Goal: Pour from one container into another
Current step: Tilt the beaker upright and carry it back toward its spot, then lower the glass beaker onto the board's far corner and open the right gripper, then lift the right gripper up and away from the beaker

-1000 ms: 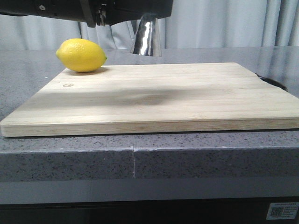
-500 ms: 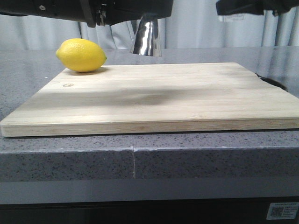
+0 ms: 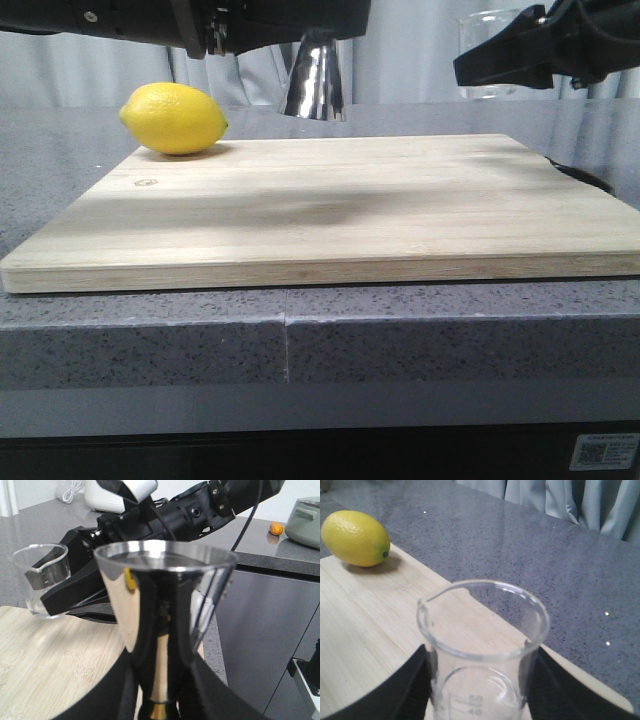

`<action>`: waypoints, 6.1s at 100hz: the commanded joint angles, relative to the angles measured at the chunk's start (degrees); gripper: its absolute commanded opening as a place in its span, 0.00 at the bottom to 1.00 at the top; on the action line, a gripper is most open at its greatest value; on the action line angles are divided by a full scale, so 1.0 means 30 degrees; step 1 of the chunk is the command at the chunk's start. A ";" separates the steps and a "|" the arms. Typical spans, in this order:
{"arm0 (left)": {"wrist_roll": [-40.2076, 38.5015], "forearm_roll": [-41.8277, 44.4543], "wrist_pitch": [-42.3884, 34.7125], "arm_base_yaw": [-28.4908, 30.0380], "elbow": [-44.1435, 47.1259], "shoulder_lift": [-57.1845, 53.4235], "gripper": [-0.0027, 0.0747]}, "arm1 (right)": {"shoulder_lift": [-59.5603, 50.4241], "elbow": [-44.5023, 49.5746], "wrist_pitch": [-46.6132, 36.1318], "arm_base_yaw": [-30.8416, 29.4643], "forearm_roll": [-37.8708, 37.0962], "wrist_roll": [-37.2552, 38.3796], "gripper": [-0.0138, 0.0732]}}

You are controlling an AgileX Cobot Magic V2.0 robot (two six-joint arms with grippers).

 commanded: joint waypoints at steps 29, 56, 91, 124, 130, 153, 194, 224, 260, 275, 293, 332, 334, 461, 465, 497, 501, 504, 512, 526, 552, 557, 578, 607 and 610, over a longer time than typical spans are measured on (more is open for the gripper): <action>-0.0016 -0.1412 0.2112 -0.0208 -0.0564 -0.0968 0.01 | 0.0544 -0.0381 -0.1209 -0.0098 0.2173 -0.2085 0.44; -0.0016 -0.1412 0.2112 -0.0208 -0.0564 -0.0968 0.01 | 0.1460 -0.0381 -0.1171 -0.0098 0.3236 -0.3298 0.44; -0.0016 -0.1412 0.2112 -0.0208 -0.0564 -0.0968 0.01 | 0.2588 -0.0381 -0.1208 -0.0098 0.4272 -0.4347 0.44; -0.0016 -0.1412 0.2112 -0.0208 -0.0564 -0.0968 0.01 | 0.2651 -0.0381 -0.1121 -0.0098 0.4536 -0.4745 0.44; -0.0016 -0.1412 0.2112 -0.0208 -0.0564 -0.0968 0.01 | 0.2651 -0.0381 -0.1054 -0.0098 0.4536 -0.4745 0.44; -0.0016 -0.1412 0.2112 -0.0208 -0.0564 -0.0968 0.01 | 0.2651 -0.0381 -0.0420 -0.0098 0.4536 -0.4745 0.44; -0.0016 -0.1412 0.2112 -0.0208 -0.0564 -0.0968 0.01 | 0.2651 -0.0381 -0.0081 -0.0098 0.4536 -0.4745 0.49; -0.0016 -0.1412 0.2112 -0.0208 -0.0564 -0.0968 0.01 | 0.2651 -0.0381 -0.0081 -0.0098 0.4536 -0.4499 0.57; -0.0016 -0.1412 0.2112 -0.0208 -0.0564 -0.0968 0.01 | 0.2651 -0.0381 -0.0198 -0.0098 0.4536 -0.4133 0.70; -0.0016 -0.1412 0.2112 -0.0208 -0.0564 -0.0968 0.01 | 0.2578 -0.0381 -0.0198 -0.0098 0.4536 -0.4064 0.70; -0.0016 -0.1412 0.2112 -0.0208 -0.0564 -0.0968 0.01 | 0.2452 -0.0381 -0.0198 -0.0098 0.4536 -0.3826 0.70; -0.0016 -0.1412 0.2112 -0.0208 -0.0564 -0.0968 0.01 | 0.1392 -0.0381 0.0540 -0.0098 0.3634 -0.2790 0.78; -0.0016 -0.1412 0.2112 -0.0208 -0.0564 -0.0968 0.01 | 0.1382 -0.0381 0.0621 -0.0098 0.3531 -0.2742 0.78; -0.0016 -0.1412 0.2112 -0.0171 -0.0564 -0.0968 0.01 | -0.3312 -0.0381 0.4050 -0.0098 -0.5318 0.5832 0.78; -0.0016 -0.1412 0.2112 -0.0171 -0.0564 -0.0968 0.01 | -0.3605 -0.0381 0.4229 -0.0098 -0.5531 0.6138 0.78; -0.0016 -0.1412 0.2112 -0.0171 -0.0564 -0.0968 0.01 | -0.6829 -0.0381 0.5574 -0.0098 -0.6504 0.8053 0.78; -0.0016 -0.1412 0.2112 -0.0171 -0.0564 -0.0968 0.01 | -0.7478 -0.0381 0.5875 -0.0098 -0.6504 0.8240 0.78; -0.0016 -0.1412 0.2112 -0.0171 -0.0564 -0.0968 0.01 | -0.7929 -0.0381 0.6070 -0.0098 -0.6504 0.8429 0.78; -0.0016 -0.1412 0.2112 -0.0171 -0.0564 -0.0968 0.01 | -0.9345 -0.0381 0.6477 -0.0098 -0.6504 0.9061 0.78; -0.0016 -0.1412 0.2112 -0.0090 -0.0564 -0.0968 0.01 | -1.1798 -0.0381 0.6928 -0.0098 -0.6504 0.9573 0.78; -0.0016 -0.1412 0.2112 0.1041 -0.0564 -0.0968 0.01 | -1.5917 0.0284 0.8421 -0.0098 -0.6548 1.0049 0.78; -0.0016 -0.1412 0.2112 0.1282 -0.0564 -0.0968 0.01 | -1.6557 0.0828 0.9059 -0.0098 -0.6548 1.0152 0.78; -0.0016 -0.1412 0.2112 0.2095 -0.0564 -0.0968 0.01 | -1.8406 0.4062 1.1043 -0.0098 -0.6548 1.0186 0.78; 0.0862 -0.1453 0.2112 0.2210 -0.0564 -0.0968 0.01 | -1.8876 0.6236 1.0958 -0.0098 -0.6512 1.1291 0.77; 0.0949 -0.1453 0.2112 0.2210 -0.0564 -0.0968 0.01 | -1.8876 0.6236 1.0892 -0.0098 -0.6512 1.1322 0.77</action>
